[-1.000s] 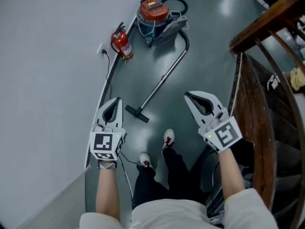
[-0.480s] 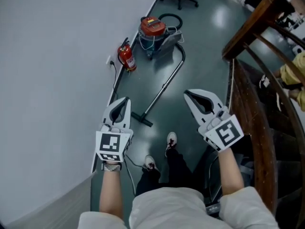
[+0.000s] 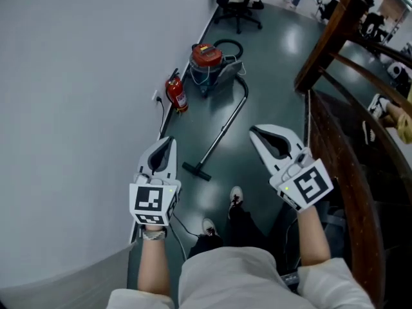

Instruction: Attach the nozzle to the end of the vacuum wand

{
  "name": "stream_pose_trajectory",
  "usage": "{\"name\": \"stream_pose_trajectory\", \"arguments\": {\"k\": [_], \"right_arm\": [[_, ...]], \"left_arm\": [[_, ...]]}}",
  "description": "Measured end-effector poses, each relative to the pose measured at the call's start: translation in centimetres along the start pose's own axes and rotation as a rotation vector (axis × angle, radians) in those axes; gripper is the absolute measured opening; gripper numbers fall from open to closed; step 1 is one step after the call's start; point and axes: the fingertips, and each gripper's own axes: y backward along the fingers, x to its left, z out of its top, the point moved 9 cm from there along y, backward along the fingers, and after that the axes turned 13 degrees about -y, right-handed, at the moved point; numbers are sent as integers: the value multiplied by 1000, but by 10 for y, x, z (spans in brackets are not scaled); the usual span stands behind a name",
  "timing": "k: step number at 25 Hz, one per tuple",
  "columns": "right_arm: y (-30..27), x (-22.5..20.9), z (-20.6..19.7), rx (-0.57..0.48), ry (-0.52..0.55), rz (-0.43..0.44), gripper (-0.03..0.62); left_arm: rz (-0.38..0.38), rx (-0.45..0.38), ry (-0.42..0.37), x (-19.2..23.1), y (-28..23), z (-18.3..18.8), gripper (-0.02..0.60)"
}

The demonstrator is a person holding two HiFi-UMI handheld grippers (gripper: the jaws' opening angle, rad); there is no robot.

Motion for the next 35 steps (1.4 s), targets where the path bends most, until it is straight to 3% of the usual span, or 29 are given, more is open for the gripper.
{"name": "stream_pose_trajectory", "arguments": {"k": [8,16,24,35], "right_arm": [[32,50,38,-53,13,-8,28],[51,85,45,-47,38,8,28],[90,88,52,-60,-20,-37,27],[110,78,65,-45,8,-54,26]], "left_arm": [[26,-56,-25,3,55,41,0],[9,-71,-81,-9,86,43,0],[-5,-107,-111,-32,101,76,0],[-2,-115,-112,-51,97,88,0]]}}
